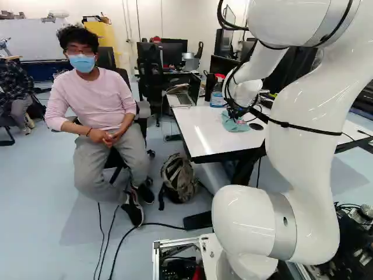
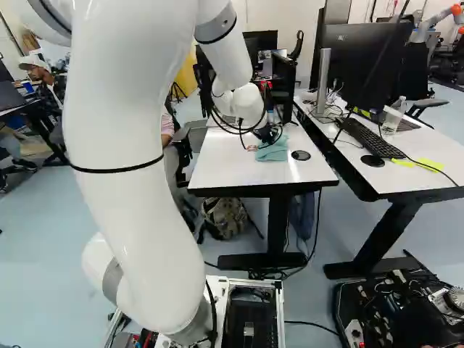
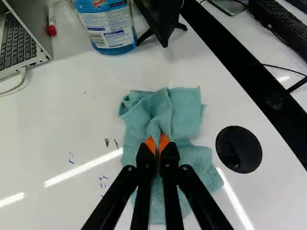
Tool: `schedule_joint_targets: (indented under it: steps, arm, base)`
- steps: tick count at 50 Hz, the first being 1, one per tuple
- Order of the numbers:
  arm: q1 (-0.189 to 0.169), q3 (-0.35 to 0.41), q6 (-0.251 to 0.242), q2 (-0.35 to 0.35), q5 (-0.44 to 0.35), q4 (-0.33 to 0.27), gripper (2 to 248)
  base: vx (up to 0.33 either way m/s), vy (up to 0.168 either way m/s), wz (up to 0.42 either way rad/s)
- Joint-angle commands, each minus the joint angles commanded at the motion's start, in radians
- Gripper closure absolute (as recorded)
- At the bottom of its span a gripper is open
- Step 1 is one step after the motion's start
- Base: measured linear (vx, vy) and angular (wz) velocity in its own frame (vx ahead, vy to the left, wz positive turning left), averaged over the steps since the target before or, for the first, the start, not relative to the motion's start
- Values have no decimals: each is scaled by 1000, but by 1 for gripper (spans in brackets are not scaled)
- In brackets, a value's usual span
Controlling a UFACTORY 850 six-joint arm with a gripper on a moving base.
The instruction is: Clean the table with the green towel
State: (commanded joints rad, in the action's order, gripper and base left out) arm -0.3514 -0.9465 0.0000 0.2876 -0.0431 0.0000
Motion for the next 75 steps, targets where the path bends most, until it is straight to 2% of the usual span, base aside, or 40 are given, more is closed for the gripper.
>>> schedule_joint_targets:
  steps: [61,75]
  arm:
    - [0,0,0,0,17,0,222]
    - [31,-2,0,2,17,0,222]
  base:
    - [0,0,0]
    - [0,0,0]
